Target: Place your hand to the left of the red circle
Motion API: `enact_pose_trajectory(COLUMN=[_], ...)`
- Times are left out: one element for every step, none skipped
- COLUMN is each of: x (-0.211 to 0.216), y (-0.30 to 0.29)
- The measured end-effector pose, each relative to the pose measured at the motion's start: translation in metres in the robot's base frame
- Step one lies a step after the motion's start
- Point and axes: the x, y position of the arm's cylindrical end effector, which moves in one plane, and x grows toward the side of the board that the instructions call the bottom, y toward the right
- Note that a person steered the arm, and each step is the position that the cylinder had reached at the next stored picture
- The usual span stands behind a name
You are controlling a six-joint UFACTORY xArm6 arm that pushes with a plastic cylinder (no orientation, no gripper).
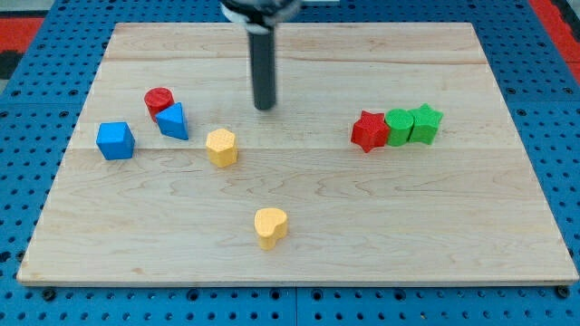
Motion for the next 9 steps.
enact_pose_trajectory(x=[-0.046,-0.021,0.015,0.015,0.015,0.02,0.034,0.039,0.039], y=[-0.067,-0.15,-0.196,-0.212,-0.213,-0.213,-0.213,-0.193,-0.179])
